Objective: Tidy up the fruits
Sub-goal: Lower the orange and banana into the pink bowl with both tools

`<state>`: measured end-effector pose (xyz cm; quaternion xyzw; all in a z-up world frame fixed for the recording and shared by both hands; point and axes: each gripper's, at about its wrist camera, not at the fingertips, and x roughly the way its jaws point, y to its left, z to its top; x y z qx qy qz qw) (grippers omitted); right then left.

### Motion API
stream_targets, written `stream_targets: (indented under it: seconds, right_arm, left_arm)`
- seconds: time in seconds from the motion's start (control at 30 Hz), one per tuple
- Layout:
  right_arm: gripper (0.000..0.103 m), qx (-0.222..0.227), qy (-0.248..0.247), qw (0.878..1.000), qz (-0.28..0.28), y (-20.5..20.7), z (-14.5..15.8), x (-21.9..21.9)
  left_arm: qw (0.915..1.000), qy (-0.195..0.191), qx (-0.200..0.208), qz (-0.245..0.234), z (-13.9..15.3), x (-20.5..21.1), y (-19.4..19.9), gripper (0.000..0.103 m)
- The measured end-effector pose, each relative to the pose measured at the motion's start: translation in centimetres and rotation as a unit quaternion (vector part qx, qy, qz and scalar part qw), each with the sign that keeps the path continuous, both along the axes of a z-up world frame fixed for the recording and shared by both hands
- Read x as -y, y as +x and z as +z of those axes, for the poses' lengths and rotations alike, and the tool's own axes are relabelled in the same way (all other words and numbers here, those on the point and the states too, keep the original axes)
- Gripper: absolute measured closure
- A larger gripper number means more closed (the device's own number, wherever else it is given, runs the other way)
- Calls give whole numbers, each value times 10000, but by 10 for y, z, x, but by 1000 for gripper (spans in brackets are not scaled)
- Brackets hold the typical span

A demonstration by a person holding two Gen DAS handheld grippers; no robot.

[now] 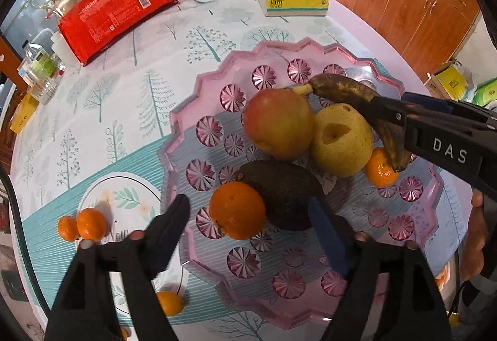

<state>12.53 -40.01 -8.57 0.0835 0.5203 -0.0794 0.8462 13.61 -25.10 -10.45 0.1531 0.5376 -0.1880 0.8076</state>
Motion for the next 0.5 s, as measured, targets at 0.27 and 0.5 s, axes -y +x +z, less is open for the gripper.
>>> stream_targets:
  seconds: [0.27,0.5]
  right_arm:
    - [56,117,-26,9999,47,-9,9,-5]
    - [56,196,-51,9998,59,-17,17,-10]
  left_arm:
    - [9999,-51,99,110,11,-8,-7,15]
    - [9995,-107,252,159,24,-17,-18,14]
